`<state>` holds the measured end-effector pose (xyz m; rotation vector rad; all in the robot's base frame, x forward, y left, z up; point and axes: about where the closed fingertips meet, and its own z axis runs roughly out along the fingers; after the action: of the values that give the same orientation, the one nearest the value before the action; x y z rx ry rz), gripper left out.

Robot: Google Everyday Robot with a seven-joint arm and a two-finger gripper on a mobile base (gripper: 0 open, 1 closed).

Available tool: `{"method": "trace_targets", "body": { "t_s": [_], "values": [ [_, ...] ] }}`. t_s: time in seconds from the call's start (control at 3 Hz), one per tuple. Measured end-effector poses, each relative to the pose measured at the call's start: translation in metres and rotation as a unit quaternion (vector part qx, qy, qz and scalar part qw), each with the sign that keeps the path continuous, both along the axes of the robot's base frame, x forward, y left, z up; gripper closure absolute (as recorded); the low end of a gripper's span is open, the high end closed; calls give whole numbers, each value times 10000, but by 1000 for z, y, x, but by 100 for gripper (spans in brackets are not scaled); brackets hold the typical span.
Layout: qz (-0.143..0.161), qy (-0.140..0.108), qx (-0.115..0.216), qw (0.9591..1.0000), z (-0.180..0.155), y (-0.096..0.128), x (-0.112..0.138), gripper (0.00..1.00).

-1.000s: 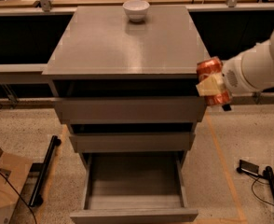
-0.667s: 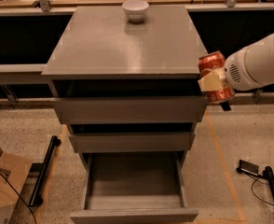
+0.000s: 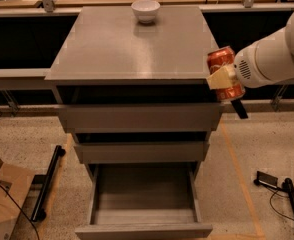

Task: Pick coke can from bottom drawer and place on counter

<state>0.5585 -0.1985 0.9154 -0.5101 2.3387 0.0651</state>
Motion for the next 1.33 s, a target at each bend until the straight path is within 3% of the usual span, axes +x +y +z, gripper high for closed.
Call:
{"method": "trace_targets", "body": {
  "t_s": [0.33,0.67,1.33],
  "values": [
    [153,-204,-133,9996,21,16,34,100],
    [451,-309,-263,9982,36,46,76,100],
    [790,-178,-290,9963,30,91,148,100]
  ]
}}
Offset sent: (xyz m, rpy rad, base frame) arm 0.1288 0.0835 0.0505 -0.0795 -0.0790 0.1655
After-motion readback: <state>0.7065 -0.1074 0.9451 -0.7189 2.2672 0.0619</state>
